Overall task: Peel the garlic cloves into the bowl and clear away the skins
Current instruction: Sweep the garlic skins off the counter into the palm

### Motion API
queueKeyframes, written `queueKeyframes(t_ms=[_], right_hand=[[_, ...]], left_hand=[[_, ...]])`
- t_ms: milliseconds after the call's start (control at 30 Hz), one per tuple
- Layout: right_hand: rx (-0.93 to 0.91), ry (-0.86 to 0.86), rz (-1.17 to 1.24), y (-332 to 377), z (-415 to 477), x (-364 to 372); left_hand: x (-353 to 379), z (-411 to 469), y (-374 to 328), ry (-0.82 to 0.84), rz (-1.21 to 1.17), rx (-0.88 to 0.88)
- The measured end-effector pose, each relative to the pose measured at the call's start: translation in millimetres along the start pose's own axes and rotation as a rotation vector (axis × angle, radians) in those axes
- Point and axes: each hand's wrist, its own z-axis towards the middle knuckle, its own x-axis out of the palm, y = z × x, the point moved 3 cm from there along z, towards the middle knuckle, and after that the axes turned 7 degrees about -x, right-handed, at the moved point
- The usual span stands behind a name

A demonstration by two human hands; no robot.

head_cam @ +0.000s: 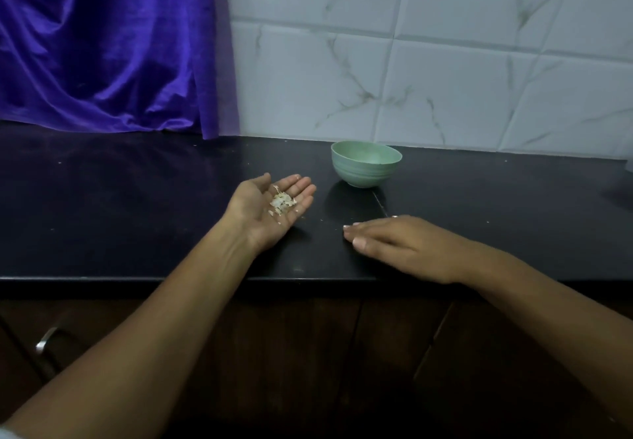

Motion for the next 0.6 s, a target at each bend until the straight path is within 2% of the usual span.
queueKeyframes(t_ms=[133, 200, 433, 600], right_hand=[[0.229, -0.365, 0.489, -31, -55, -17], [0.337, -0.525, 0.659, -45, -95, -21], [0.603, -0.992, 0.986, -70, -243, 18], [0.809, -1.267, 1.272, -88, -315, 97]], left_hand=[[54, -7, 73, 0.089, 0.042, -0.136], [83, -13, 115, 0.142, 0.062, -0.214], [143, -38, 262, 0.308, 0.191, -0.493], [129, -35, 373, 0.215, 0.296, -0.686]])
